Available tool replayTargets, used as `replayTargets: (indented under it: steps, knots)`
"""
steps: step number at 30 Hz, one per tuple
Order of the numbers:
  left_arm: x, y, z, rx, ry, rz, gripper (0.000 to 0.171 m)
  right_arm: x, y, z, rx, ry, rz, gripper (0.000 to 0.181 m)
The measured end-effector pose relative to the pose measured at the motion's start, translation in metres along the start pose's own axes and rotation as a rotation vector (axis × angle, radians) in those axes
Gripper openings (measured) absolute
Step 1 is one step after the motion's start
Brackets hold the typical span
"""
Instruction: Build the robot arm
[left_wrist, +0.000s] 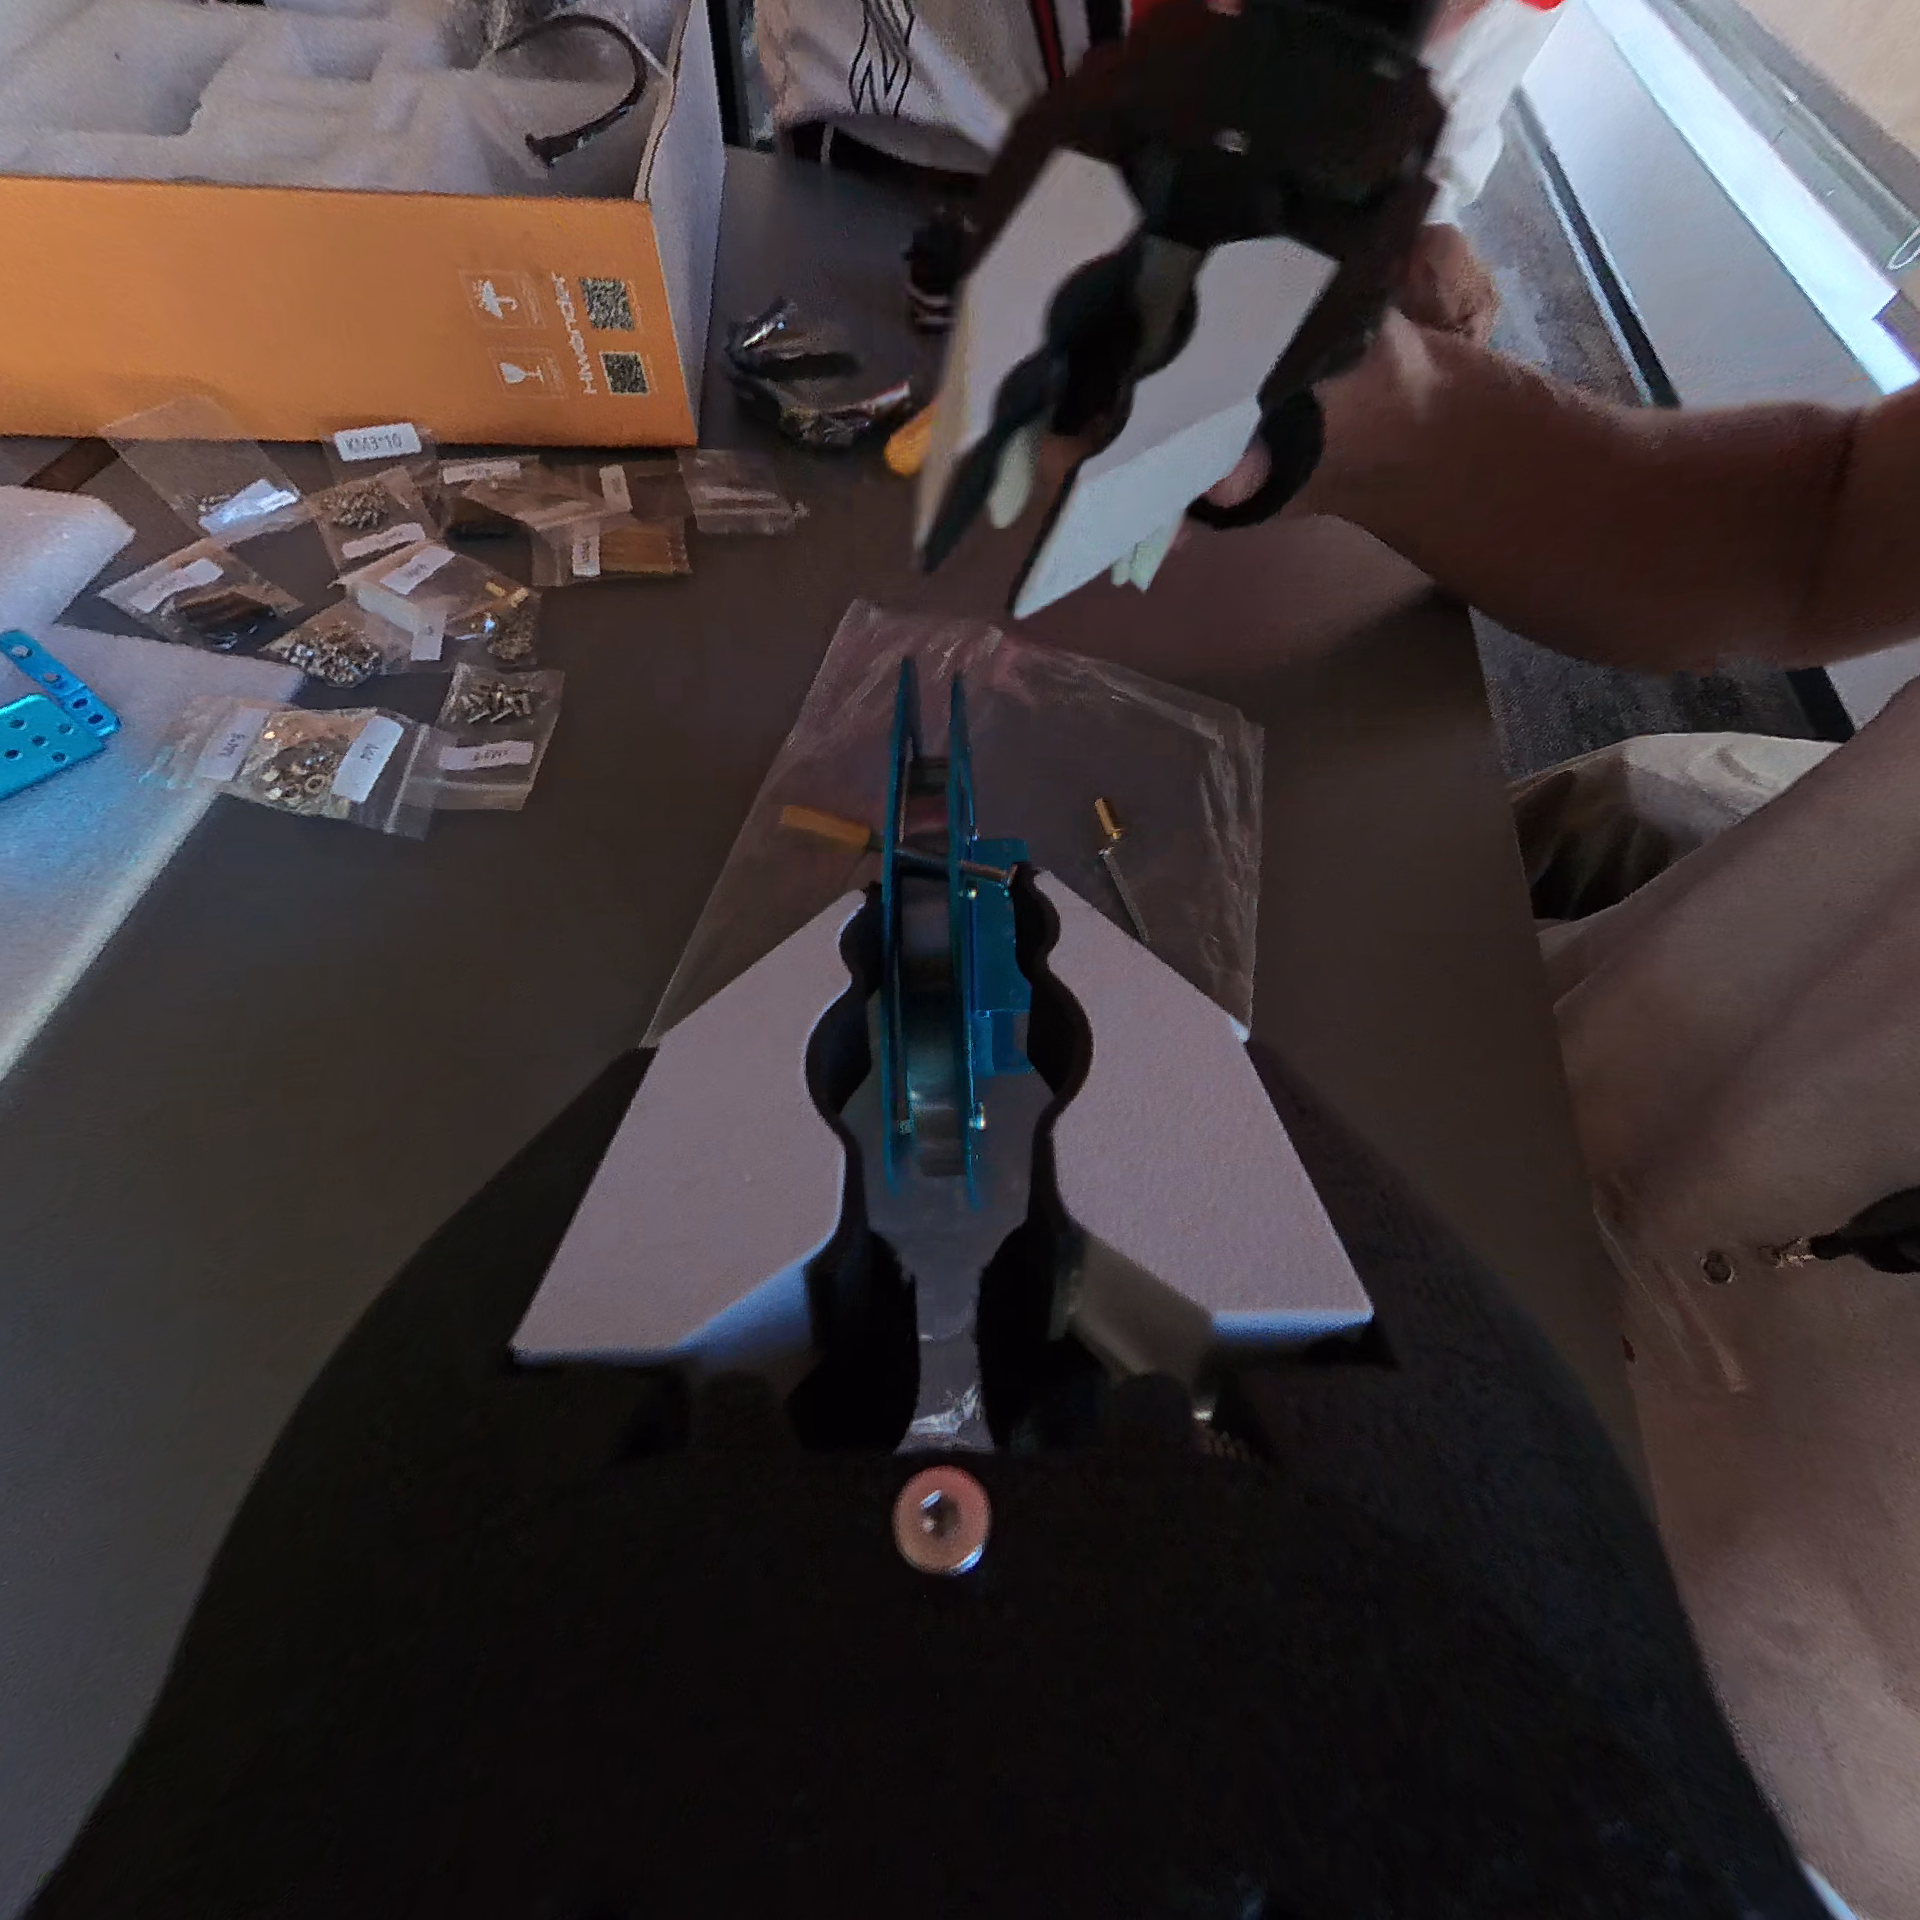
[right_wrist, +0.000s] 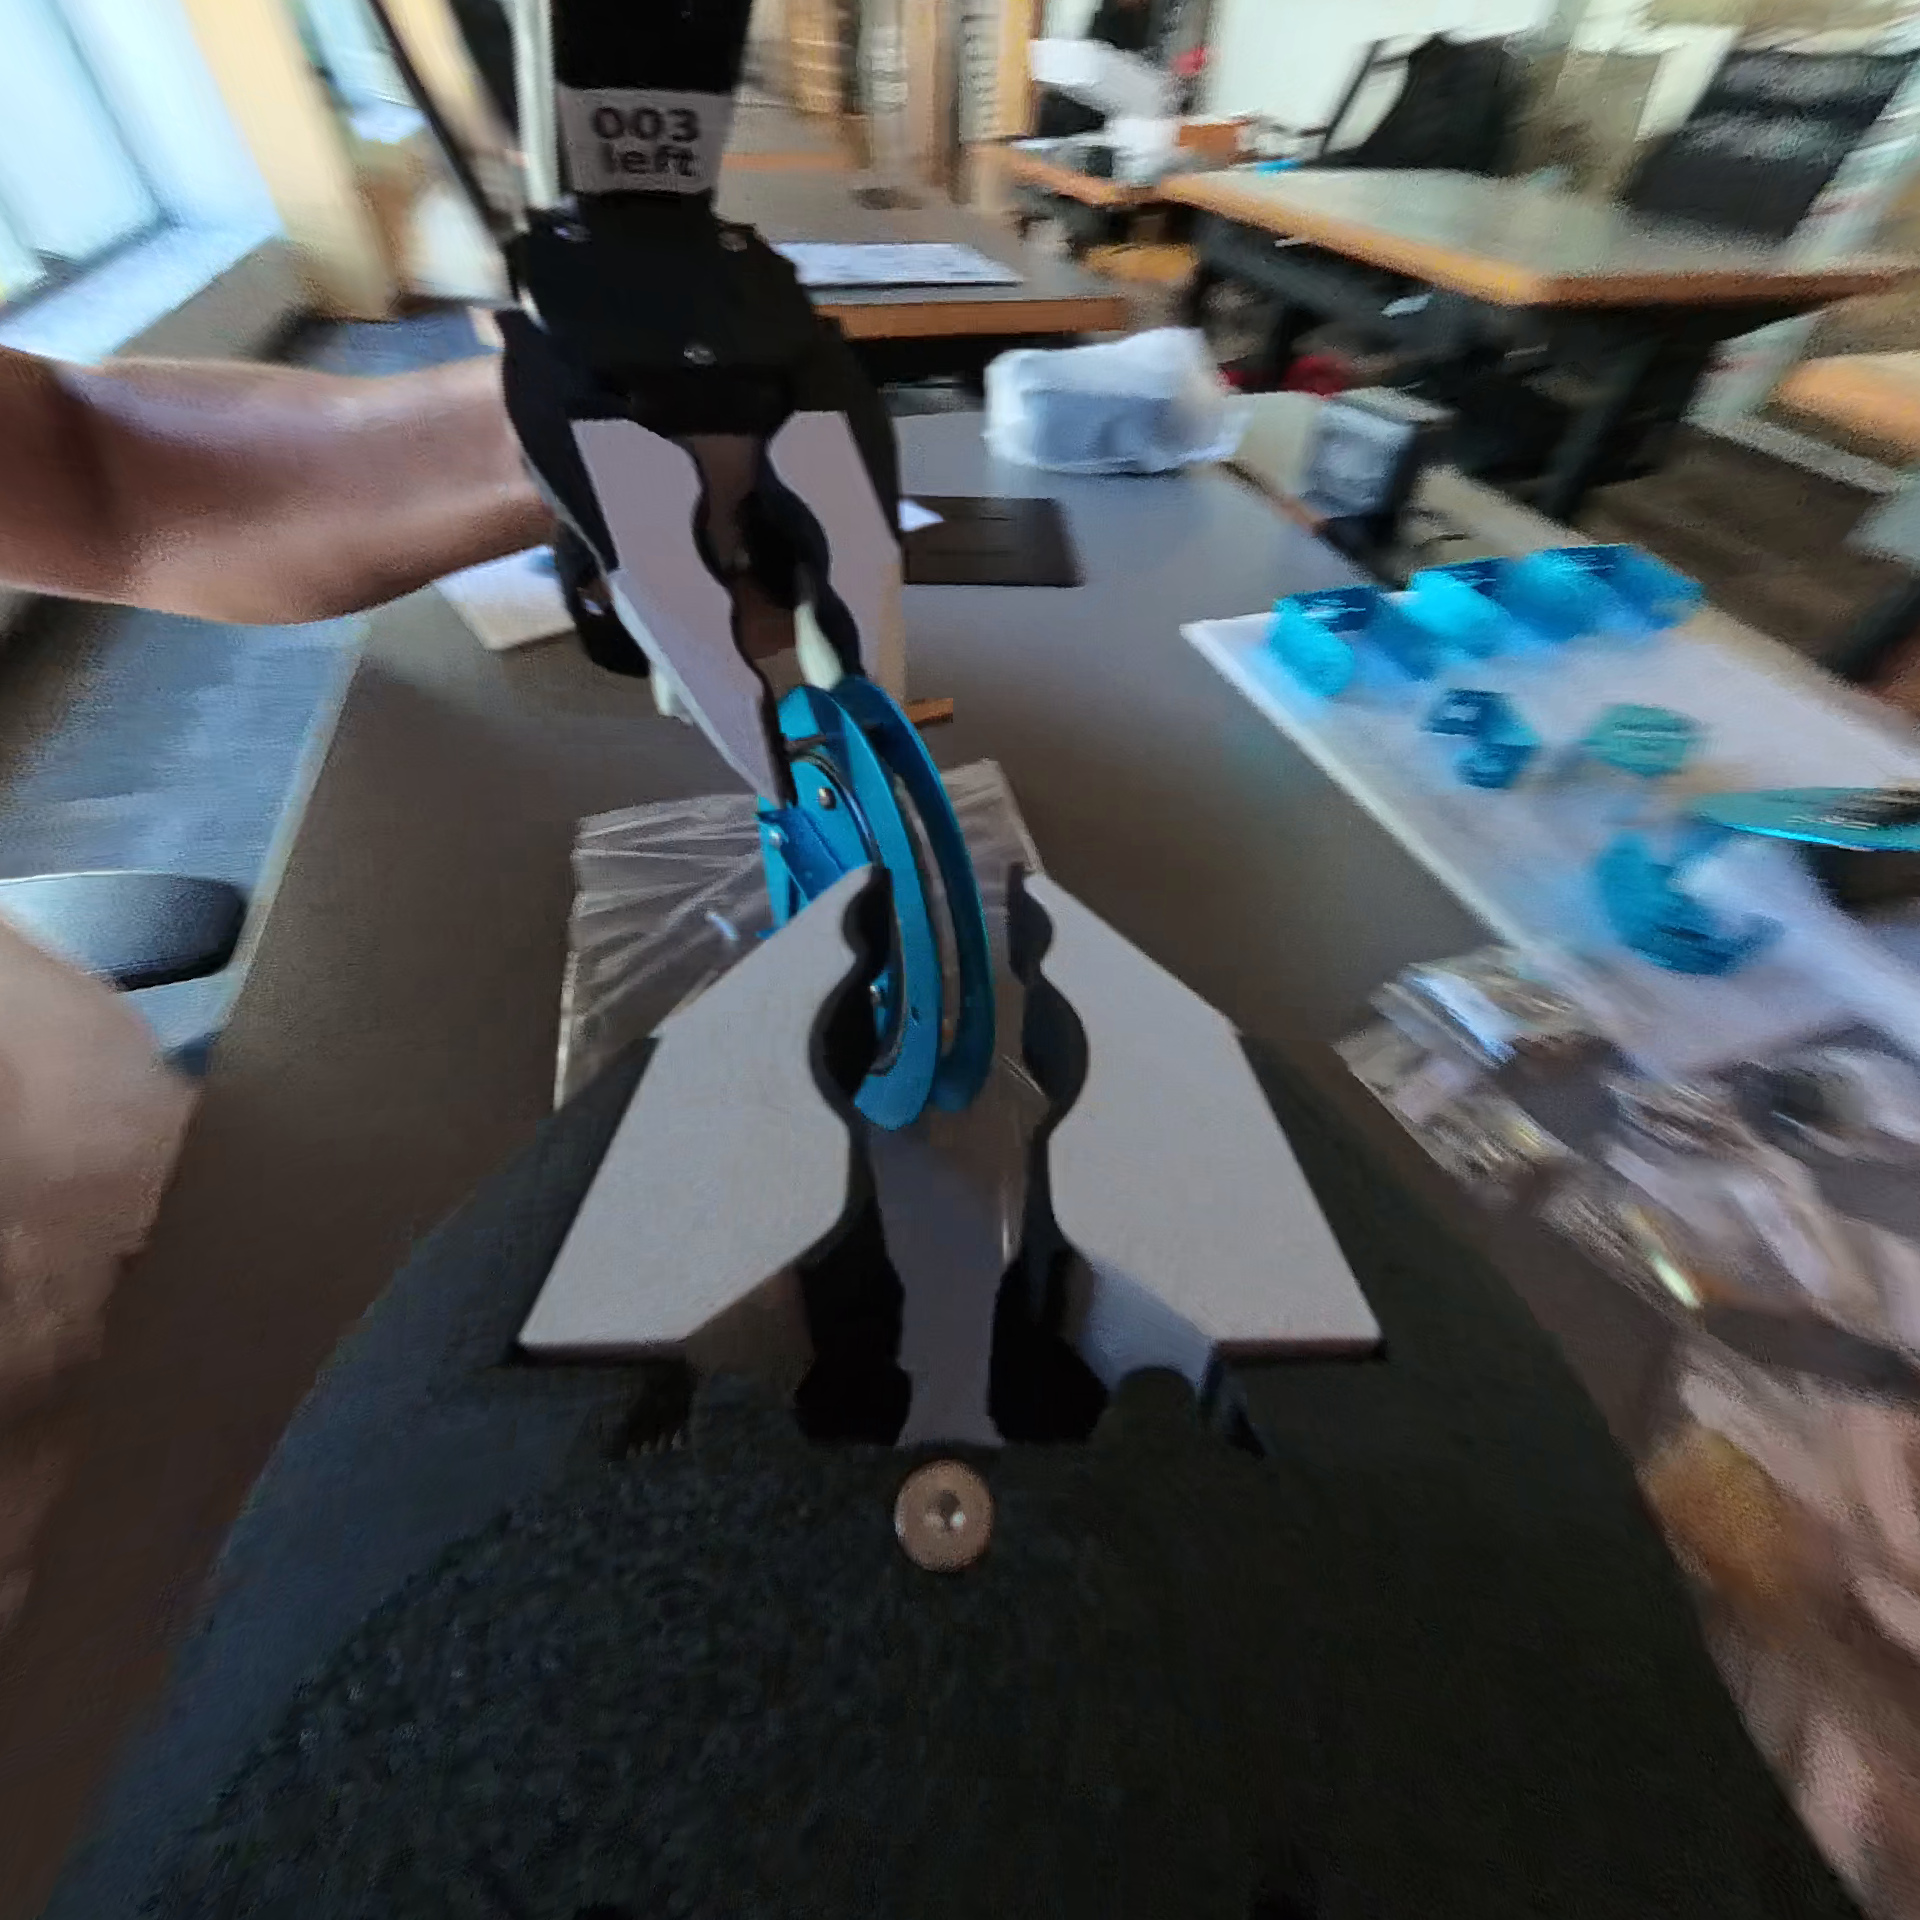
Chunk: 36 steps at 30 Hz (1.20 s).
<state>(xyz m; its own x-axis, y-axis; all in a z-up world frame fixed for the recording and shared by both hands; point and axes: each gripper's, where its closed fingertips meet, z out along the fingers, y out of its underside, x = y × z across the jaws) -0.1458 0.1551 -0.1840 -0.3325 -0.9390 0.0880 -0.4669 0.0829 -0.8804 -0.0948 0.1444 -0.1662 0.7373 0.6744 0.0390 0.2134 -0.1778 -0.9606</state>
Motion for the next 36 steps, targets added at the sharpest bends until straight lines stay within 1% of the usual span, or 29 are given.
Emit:
replayTargets:
  steps: [1,2,4,5,6,8,9,10,11,13,15,17,20,21,23,24,25,26,28,29,36]
  knots:
    - [0.002,0.000,0.000,0.015,0.008,0.009,0.024,-0.004,0.003,-0.008,-0.008,0.095,-0.017,0.011]
    - [0.002,-0.001,0.000,0.027,0.013,0.013,0.024,-0.014,0.008,-0.010,-0.011,0.159,-0.020,0.006]
    - [0.003,-0.001,0.001,0.034,0.018,0.007,0.025,-0.036,0.023,-0.001,-0.032,0.244,-0.007,0.008]
    - [0.003,-0.001,0.001,0.031,0.020,0.003,0.025,-0.042,0.032,0.006,-0.072,0.296,-0.013,0.005]
    - [0.003,-0.002,0.002,0.027,0.022,0.002,0.025,-0.046,0.038,0.012,-0.104,0.345,-0.033,0.006]
    - [0.003,-0.002,0.003,0.016,0.023,0.011,0.025,-0.044,0.042,0.018,-0.132,0.462,-0.103,0.009]
    - [0.002,-0.002,0.003,0.009,0.022,0.014,0.025,-0.042,0.041,0.020,-0.130,0.495,-0.119,0.010]
    - [0.002,-0.002,0.003,0.002,0.019,0.015,0.025,-0.040,0.043,0.024,-0.140,0.506,-0.105,0.015]
    - [0.002,-0.002,0.004,-0.004,0.016,0.016,0.024,-0.041,0.045,0.027,-0.152,0.497,-0.082,0.023]
    - [0.002,-0.003,0.005,-0.008,0.014,0.024,0.024,-0.047,0.045,0.030,-0.161,0.457,-0.064,0.028]
    - [0.003,-0.003,0.005,-0.007,0.017,0.034,0.024,-0.046,0.037,0.020,-0.118,0.452,-0.073,0.028]
    - [0.003,-0.003,0.005,-0.003,0.023,0.033,0.024,-0.033,0.029,0.001,-0.067,0.432,-0.012,0.032]
    - [0.005,-0.003,0.005,0.008,0.040,0.023,0.025,-0.018,0.020,-0.013,-0.001,0.274,0.106,0.049]
    - [0.006,-0.004,0.005,0.014,0.049,0.025,0.025,-0.015,0.019,-0.012,-0.001,0.213,0.093,0.050]
    - [0.007,-0.005,0.006,0.023,0.062,0.025,0.023,-0.004,0.022,-0.003,-0.021,0.138,-0.014,0.056]
    - [0.008,-0.006,0.007,0.025,0.063,0.020,0.022,0.000,0.023,0.003,-0.025,0.103,-0.069,0.050]
    - [0.008,-0.006,0.008,0.026,0.061,0.015,0.021,0.000,0.023,0.009,-0.020,0.050,-0.084,0.039]
    - [0.007,-0.007,0.009,0.028,0.054,0.016,0.021,0.000,0.023,0.014,-0.019,-0.002,-0.058,0.037]
    - [0.005,-0.007,0.011,0.040,0.029,0.032,0.020,-0.005,0.022,0.019,-0.020,-0.105,0.004,0.024]
    - [0.002,-0.007,0.011,0.044,0.015,0.039,0.020,-0.005,0.022,0.021,-0.022,-0.129,0.021,0.018]
    - [0.001,-0.007,0.011,0.074,0.016,0.011,0.022,-0.011,0.020,0.025,0.040,-0.167,0.047,0.012]
